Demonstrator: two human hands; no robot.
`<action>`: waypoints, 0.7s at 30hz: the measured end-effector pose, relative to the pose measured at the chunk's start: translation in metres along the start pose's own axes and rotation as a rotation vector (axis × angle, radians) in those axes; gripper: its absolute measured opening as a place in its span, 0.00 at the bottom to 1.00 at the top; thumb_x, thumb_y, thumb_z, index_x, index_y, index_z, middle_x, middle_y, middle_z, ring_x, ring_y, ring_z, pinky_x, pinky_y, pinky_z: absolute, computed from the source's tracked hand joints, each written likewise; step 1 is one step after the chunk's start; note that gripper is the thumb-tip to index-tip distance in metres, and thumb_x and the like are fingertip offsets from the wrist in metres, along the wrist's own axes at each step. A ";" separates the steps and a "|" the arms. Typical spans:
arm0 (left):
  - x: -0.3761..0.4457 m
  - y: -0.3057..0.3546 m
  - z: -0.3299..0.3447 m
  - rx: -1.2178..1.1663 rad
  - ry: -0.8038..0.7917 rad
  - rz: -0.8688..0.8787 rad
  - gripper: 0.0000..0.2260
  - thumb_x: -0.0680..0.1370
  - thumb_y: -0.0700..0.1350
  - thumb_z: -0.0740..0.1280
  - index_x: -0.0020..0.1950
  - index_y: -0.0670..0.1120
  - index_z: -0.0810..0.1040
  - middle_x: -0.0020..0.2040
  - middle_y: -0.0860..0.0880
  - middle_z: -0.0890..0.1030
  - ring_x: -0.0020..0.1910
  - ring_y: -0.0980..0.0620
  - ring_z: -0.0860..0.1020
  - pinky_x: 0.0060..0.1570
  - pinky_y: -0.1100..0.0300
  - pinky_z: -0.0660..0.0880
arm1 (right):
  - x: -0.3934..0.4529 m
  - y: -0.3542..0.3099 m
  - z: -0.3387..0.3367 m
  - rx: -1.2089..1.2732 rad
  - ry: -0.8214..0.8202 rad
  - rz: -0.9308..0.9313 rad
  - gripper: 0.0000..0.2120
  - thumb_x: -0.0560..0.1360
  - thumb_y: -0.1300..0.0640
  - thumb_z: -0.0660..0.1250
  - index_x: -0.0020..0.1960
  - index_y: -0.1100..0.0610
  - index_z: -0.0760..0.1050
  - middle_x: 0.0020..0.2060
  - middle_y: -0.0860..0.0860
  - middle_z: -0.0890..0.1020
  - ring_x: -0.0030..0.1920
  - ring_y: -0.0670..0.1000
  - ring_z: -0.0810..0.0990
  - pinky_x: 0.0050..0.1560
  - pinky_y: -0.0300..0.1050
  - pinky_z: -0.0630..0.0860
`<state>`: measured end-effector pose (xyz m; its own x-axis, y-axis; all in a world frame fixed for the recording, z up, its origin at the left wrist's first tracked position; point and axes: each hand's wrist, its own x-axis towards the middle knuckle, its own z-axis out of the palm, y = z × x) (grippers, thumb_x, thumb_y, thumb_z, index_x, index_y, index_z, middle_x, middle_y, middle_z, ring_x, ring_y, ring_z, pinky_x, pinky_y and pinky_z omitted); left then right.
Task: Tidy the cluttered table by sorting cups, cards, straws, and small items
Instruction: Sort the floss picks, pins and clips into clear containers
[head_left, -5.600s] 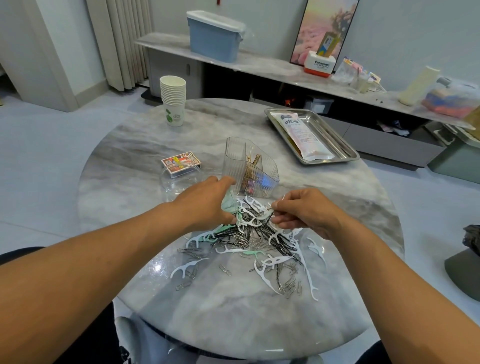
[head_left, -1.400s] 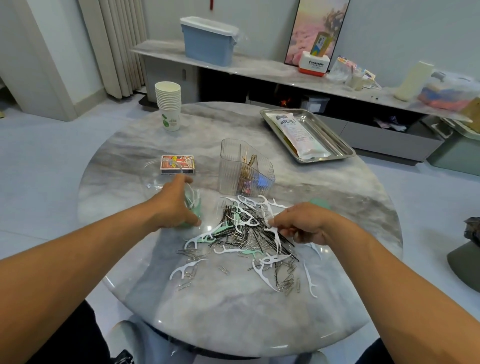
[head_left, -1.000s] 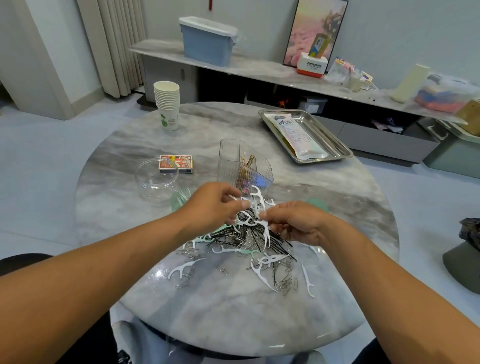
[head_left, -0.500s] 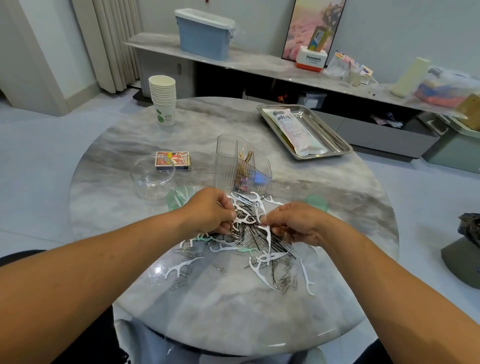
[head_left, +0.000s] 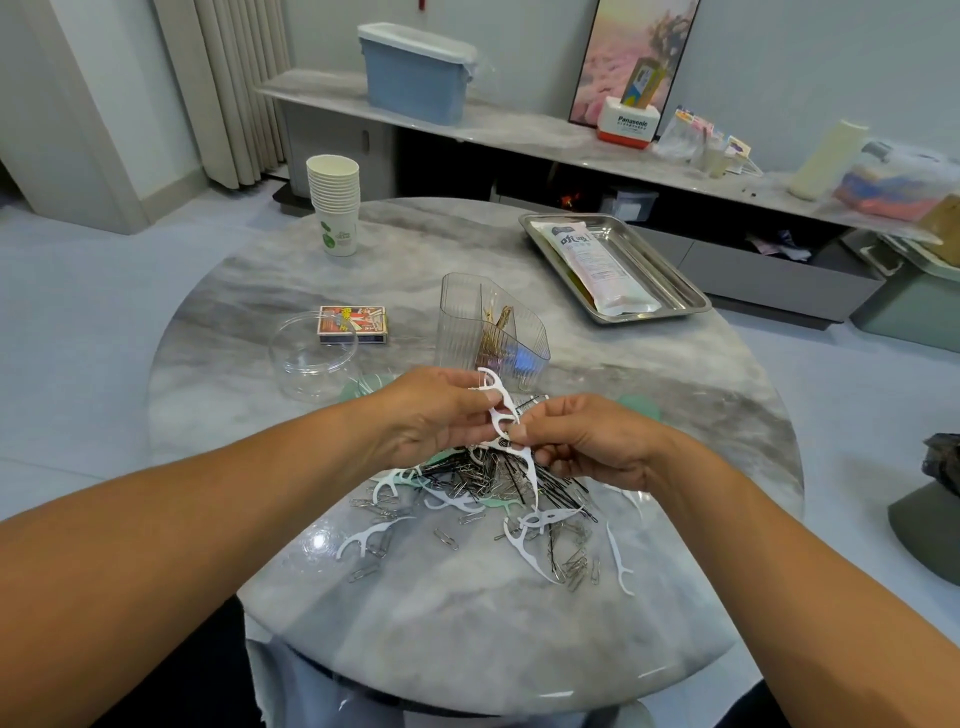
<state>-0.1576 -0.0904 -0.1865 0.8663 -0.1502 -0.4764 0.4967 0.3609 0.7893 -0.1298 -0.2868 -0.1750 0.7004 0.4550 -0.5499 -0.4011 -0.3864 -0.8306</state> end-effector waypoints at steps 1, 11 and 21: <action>-0.001 0.000 0.000 0.010 -0.004 0.005 0.11 0.78 0.31 0.67 0.60 0.37 0.76 0.50 0.38 0.85 0.45 0.45 0.85 0.47 0.53 0.83 | 0.000 0.000 0.000 -0.007 -0.002 0.002 0.04 0.74 0.62 0.75 0.45 0.57 0.80 0.30 0.49 0.80 0.30 0.43 0.76 0.31 0.34 0.72; 0.004 0.006 -0.011 0.028 0.138 0.050 0.13 0.81 0.33 0.65 0.66 0.37 0.75 0.51 0.38 0.85 0.42 0.47 0.85 0.36 0.57 0.83 | 0.004 0.002 -0.012 -0.196 0.155 -0.193 0.05 0.73 0.62 0.76 0.45 0.60 0.80 0.33 0.52 0.82 0.32 0.46 0.76 0.36 0.40 0.73; -0.004 0.011 -0.013 0.083 -0.119 -0.162 0.13 0.79 0.40 0.68 0.62 0.37 0.76 0.50 0.39 0.83 0.45 0.48 0.83 0.45 0.57 0.84 | 0.016 0.011 -0.021 -1.302 0.580 -1.174 0.01 0.76 0.58 0.74 0.47 0.53 0.83 0.42 0.49 0.83 0.41 0.54 0.78 0.38 0.48 0.73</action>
<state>-0.1565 -0.0737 -0.1804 0.7727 -0.3095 -0.5542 0.6281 0.2467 0.7380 -0.1107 -0.3002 -0.1910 0.4525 0.7243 0.5202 0.8404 -0.5415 0.0231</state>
